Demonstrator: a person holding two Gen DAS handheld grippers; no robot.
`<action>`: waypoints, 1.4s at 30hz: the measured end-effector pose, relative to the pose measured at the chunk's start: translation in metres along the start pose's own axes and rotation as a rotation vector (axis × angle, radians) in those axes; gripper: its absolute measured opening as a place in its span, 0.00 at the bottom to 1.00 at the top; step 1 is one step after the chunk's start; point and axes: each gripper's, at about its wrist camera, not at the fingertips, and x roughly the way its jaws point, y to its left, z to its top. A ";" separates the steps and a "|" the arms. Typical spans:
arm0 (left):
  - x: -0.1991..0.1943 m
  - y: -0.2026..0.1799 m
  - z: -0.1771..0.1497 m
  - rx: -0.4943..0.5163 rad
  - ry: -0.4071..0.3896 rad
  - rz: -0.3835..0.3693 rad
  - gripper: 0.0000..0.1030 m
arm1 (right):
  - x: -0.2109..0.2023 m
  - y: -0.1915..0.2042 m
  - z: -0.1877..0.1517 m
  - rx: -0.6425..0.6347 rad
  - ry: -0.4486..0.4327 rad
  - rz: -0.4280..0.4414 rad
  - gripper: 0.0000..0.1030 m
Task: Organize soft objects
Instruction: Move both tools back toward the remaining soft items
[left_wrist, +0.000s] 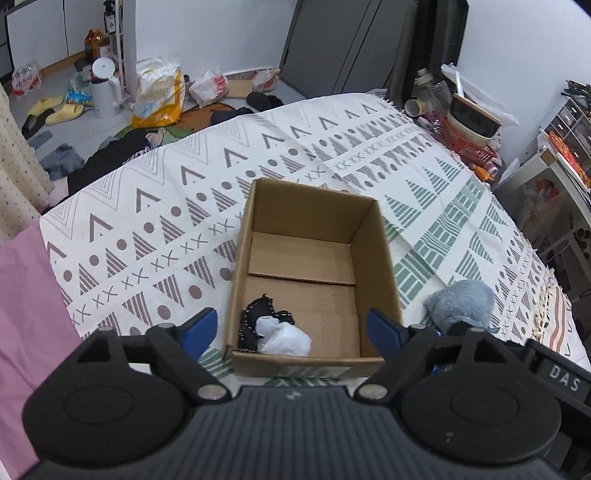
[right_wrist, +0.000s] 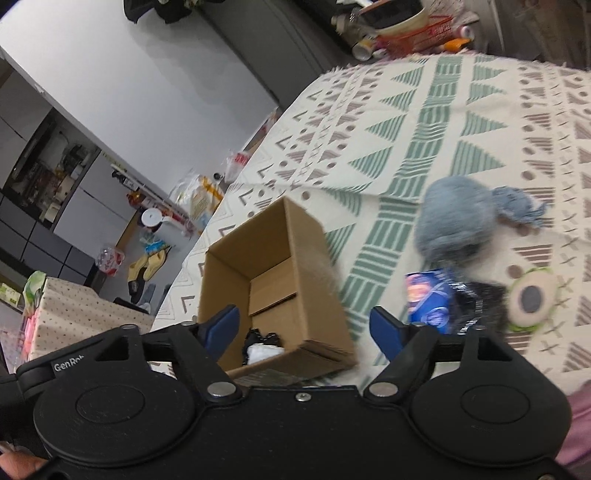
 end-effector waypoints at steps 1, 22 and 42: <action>-0.002 -0.003 -0.002 0.001 -0.004 0.001 0.88 | -0.004 -0.003 0.000 -0.003 -0.006 -0.003 0.77; -0.031 -0.064 -0.036 0.052 -0.089 -0.041 1.00 | -0.074 -0.065 -0.001 -0.039 -0.116 -0.030 1.00; -0.023 -0.117 -0.064 0.136 -0.101 -0.060 1.00 | -0.094 -0.144 -0.009 0.048 -0.146 -0.057 1.00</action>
